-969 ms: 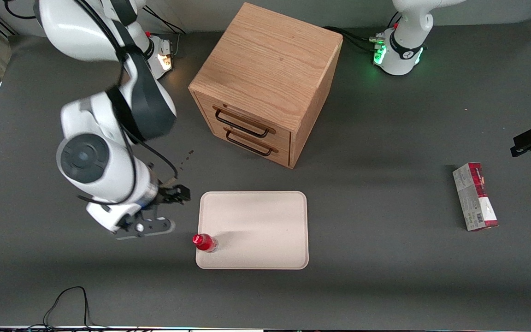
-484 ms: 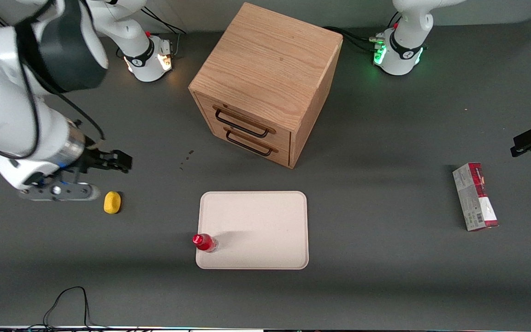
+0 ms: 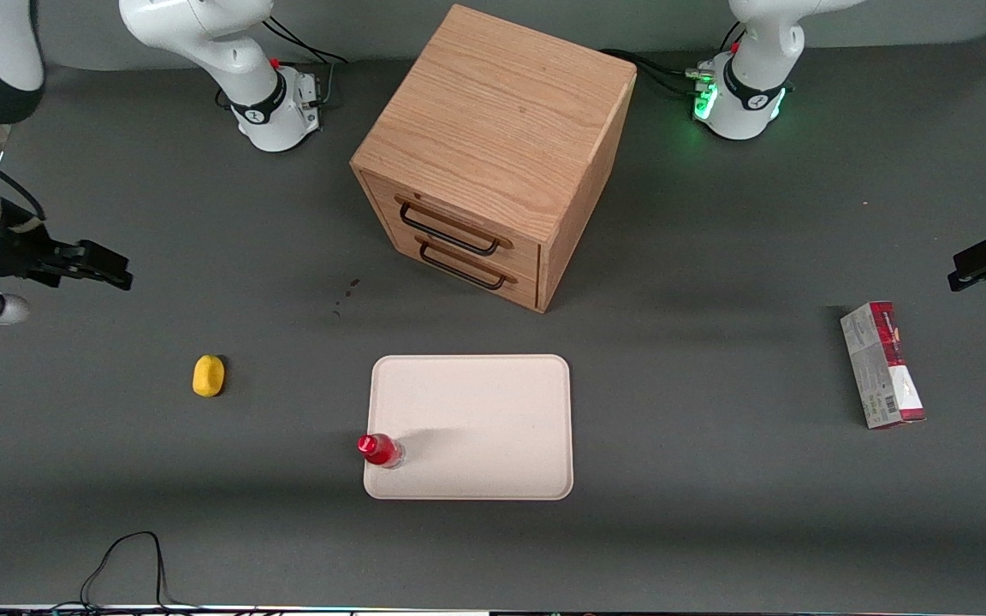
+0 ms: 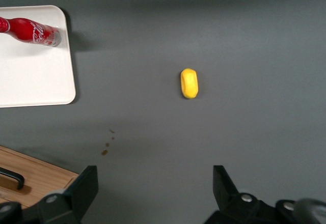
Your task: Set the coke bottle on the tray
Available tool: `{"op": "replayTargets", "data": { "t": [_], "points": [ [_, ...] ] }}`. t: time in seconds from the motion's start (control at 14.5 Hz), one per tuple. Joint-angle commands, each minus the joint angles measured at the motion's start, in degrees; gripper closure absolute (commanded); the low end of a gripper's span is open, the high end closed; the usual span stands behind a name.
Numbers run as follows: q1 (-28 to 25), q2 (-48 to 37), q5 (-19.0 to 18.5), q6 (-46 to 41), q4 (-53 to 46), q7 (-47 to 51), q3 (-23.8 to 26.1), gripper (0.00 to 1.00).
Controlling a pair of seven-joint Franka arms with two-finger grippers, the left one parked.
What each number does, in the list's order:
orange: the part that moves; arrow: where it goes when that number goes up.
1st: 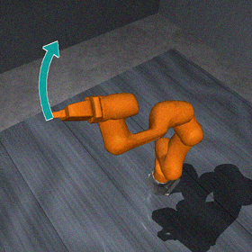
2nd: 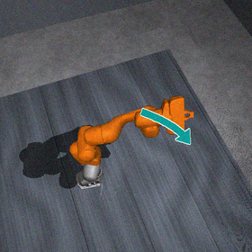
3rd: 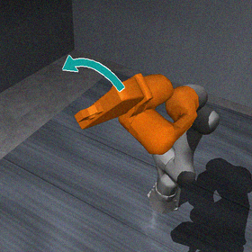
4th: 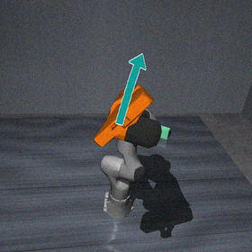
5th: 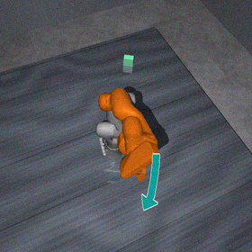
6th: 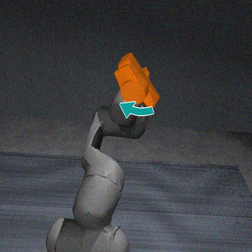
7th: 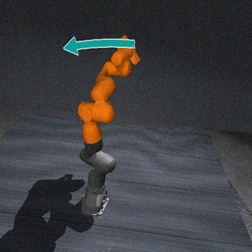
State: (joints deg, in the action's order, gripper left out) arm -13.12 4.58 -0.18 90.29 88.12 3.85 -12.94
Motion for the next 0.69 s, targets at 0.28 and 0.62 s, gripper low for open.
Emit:
{"op": "replayTargets", "data": {
  "t": [0.28,0.62],
  "points": [
    [10.1,-3.5,-0.2,1.0,2.9,-4.6,7.8,0.00],
    [10.0,-3.5,-1.5,0.2,2.5,-3.9,7.6,0.00]
  ]
}}
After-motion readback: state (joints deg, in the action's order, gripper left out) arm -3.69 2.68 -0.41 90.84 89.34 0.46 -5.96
